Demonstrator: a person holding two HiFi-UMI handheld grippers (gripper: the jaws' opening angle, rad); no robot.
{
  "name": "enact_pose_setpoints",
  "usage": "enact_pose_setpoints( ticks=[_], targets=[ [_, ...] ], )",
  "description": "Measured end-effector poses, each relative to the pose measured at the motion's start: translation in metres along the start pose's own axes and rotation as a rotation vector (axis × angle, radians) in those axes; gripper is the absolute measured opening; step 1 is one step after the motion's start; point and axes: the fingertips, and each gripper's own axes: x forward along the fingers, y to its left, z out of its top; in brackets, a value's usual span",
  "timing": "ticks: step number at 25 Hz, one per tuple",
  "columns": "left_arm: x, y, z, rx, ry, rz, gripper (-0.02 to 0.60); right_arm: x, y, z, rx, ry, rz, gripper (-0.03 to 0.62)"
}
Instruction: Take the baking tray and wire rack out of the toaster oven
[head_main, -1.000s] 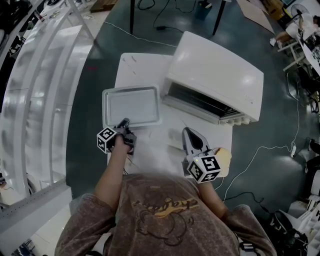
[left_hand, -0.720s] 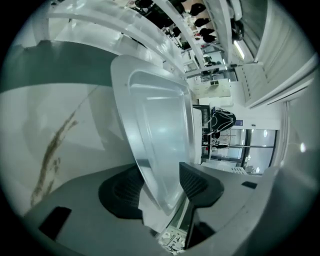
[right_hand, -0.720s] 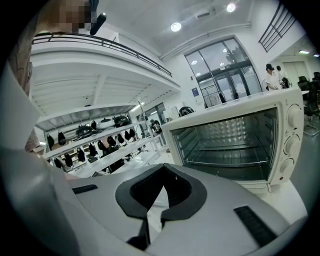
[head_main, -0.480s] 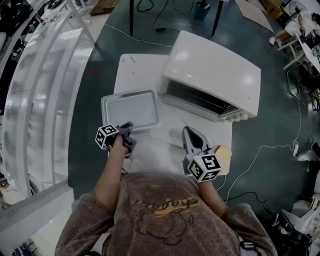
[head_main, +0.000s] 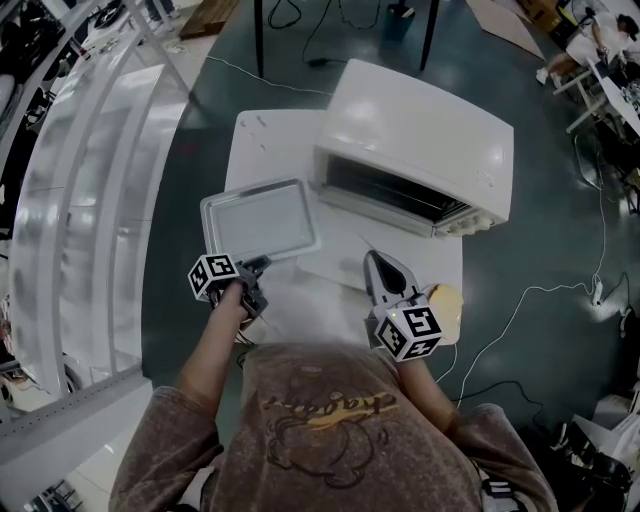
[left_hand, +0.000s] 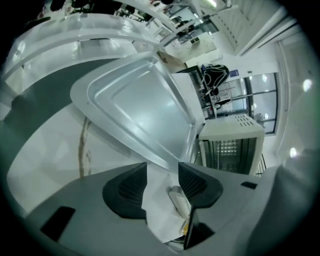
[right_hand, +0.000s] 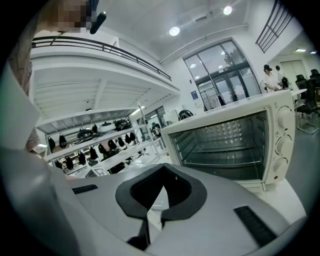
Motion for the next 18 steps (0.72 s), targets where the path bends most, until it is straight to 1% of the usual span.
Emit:
enact_pose_setpoints(
  ticks=[4, 6, 7, 8, 10, 11, 13, 15, 17, 18],
  targets=[
    [-0.013, -0.045, 0.004, 0.168, -0.072, -0.053, 0.189, -0.009, -0.007, -0.002, 0.002, -0.006, -0.012, -0.006],
    [-0.017, -0.076, 0.004, 0.246, -0.108, -0.095, 0.187, -0.015, -0.012, -0.002, 0.004, -0.010, -0.022, -0.006],
    [-0.016, -0.091, 0.003, 0.270, -0.120, -0.125, 0.174, -0.018, -0.014, -0.002, 0.005, -0.013, -0.027, -0.006],
    [-0.014, -0.106, 0.001, 0.280, -0.126, -0.161, 0.165, -0.022, -0.016, -0.002, 0.006, -0.016, -0.034, -0.006],
    [-0.005, -0.133, -0.005, 0.276, -0.129, -0.231, 0.144, -0.029, -0.021, -0.001, 0.007, -0.023, -0.049, -0.006],
    [0.000, -0.143, -0.008, 0.276, -0.130, -0.254, 0.141, -0.032, -0.023, -0.001, 0.008, -0.027, -0.058, -0.006],
    [0.013, -0.161, -0.015, 0.292, -0.129, -0.280, 0.131, -0.040, -0.029, 0.000, 0.011, -0.036, -0.080, -0.006],
    [0.028, -0.178, -0.025, 0.309, -0.118, -0.301, 0.109, -0.051, -0.039, 0.000, 0.016, -0.045, -0.110, -0.006],
    [0.046, -0.193, -0.036, 0.303, -0.102, -0.330, 0.098, -0.065, -0.049, -0.001, 0.022, -0.052, -0.146, -0.006],
    [0.054, -0.201, -0.041, 0.295, -0.094, -0.346, 0.074, -0.071, -0.054, -0.001, 0.026, -0.055, -0.165, -0.006]
  ],
)
